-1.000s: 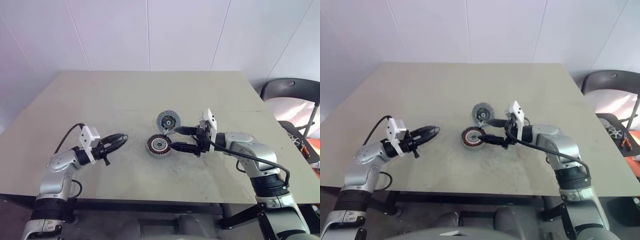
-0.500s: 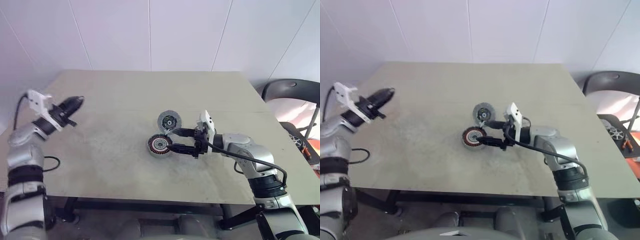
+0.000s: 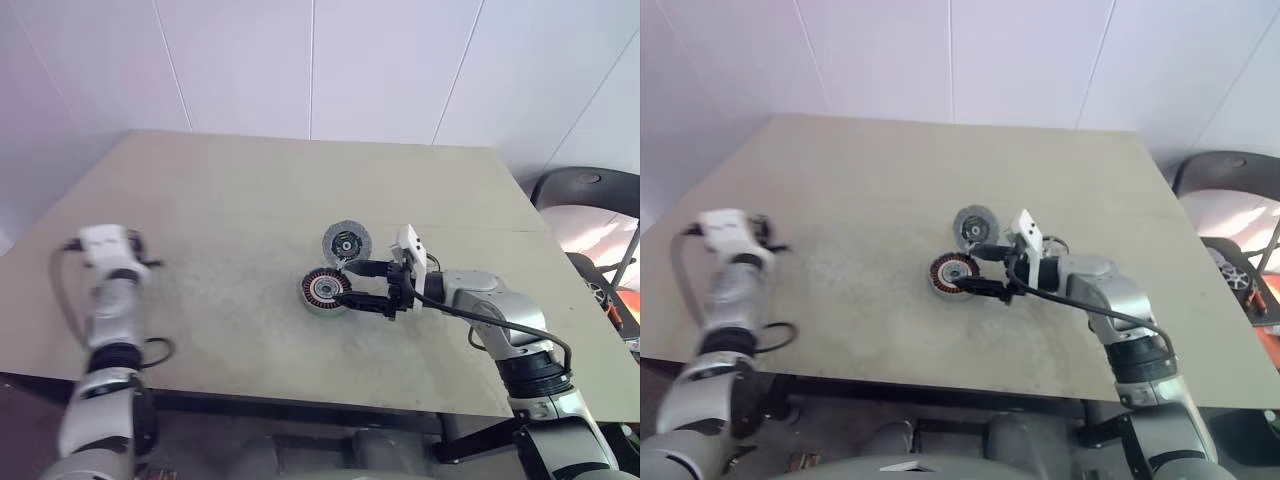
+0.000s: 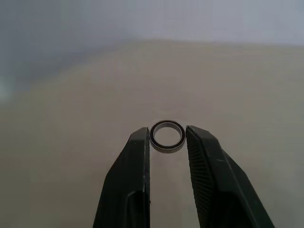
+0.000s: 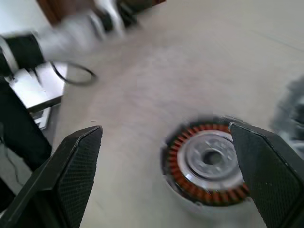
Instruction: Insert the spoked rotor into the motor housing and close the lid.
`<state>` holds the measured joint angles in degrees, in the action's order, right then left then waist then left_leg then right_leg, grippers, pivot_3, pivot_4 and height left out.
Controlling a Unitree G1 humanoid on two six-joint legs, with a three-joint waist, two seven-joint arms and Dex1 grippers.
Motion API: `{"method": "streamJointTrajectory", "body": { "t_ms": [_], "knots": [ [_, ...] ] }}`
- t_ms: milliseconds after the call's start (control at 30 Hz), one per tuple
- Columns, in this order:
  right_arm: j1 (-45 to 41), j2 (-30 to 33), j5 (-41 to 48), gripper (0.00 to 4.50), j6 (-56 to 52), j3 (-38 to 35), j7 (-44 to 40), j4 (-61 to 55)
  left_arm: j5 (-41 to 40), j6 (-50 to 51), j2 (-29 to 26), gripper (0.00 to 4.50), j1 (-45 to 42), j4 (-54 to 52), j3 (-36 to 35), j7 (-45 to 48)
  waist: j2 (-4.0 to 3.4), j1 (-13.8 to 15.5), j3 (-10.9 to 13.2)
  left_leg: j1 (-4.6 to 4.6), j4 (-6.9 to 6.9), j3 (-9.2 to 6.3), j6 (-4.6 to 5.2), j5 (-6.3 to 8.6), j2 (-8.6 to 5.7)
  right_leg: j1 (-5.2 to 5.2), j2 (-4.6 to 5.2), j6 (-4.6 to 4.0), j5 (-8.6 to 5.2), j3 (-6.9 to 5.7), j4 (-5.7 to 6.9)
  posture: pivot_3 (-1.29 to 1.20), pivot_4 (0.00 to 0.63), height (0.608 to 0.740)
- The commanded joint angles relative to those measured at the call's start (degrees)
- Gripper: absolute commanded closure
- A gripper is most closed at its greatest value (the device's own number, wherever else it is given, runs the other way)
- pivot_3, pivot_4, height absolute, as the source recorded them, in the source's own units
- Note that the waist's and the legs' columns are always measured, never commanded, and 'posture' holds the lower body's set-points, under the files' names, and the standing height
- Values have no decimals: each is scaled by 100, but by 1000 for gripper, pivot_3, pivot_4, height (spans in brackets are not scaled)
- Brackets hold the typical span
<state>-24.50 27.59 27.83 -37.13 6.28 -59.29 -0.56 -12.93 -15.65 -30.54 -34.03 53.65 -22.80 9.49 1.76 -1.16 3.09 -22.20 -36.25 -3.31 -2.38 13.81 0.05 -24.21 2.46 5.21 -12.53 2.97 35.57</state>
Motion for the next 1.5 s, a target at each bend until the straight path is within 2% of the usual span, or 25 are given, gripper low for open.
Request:
{"method": "streamJointTrajectory", "body": {
  "t_ms": [33,133,267,533,733,1000,1267,1500],
  "knots": [
    [-136,-98,76,0,75,-10,-7,-136,-141,-181,515,3724,-333,-108,250,629,-57,180,-12,5,0,-8,-1,0,-1,17,3,0,-2,-10,-8,0,0,740],
    [-130,-102,67,0,62,-21,-19,-145,-165,-198,934,3724,-573,-245,481,1193,-68,279,-11,65,-3,-2,-2,0,-6,109,16,3,-31,-19,-57,0,0,740],
    [-121,-80,128,0,-8,-41,-78,-167,-73,-96,1821,3724,-719,-969,1061,1472,-61,221,-12,54,-15,7,-2,0,-7,139,20,-7,-23,-12,-118,0,0,740],
    [-76,25,206,0,-97,-92,-172,-174,462,513,3156,3724,-341,-2528,2603,1726,-63,161,-12,67,18,6,3,3,-13,142,17,4,-4,-4,-131,0,0,740],
    [-35,280,240,0,-57,-408,-175,-30,916,787,3798,3724,87,-2962,3573,1714,-67,90,-10,71,2,6,5,3,-13,148,15,8,-27,0,-129,0,0,740],
    [140,737,169,0,87,-757,-163,200,1326,847,4260,3724,481,-2900,4226,1630,-77,23,-8,71,1,6,5,3,-13,148,15,9,-30,1,-132,0,0,740],
    [151,1085,31,0,287,-874,-235,524,1426,820,4290,3724,548,-2707,4256,1537,-85,38,-8,70,-3,6,5,3,-14,148,16,9,-30,1,-132,0,0,740],
    [103,1112,58,0,356,-861,-270,586,1298,626,4238,3724,537,-2757,4066,1366,-86,40,-7,70,0,6,5,3,-15,148,15,9,-30,1,-133,0,0,740]
  ]
}}
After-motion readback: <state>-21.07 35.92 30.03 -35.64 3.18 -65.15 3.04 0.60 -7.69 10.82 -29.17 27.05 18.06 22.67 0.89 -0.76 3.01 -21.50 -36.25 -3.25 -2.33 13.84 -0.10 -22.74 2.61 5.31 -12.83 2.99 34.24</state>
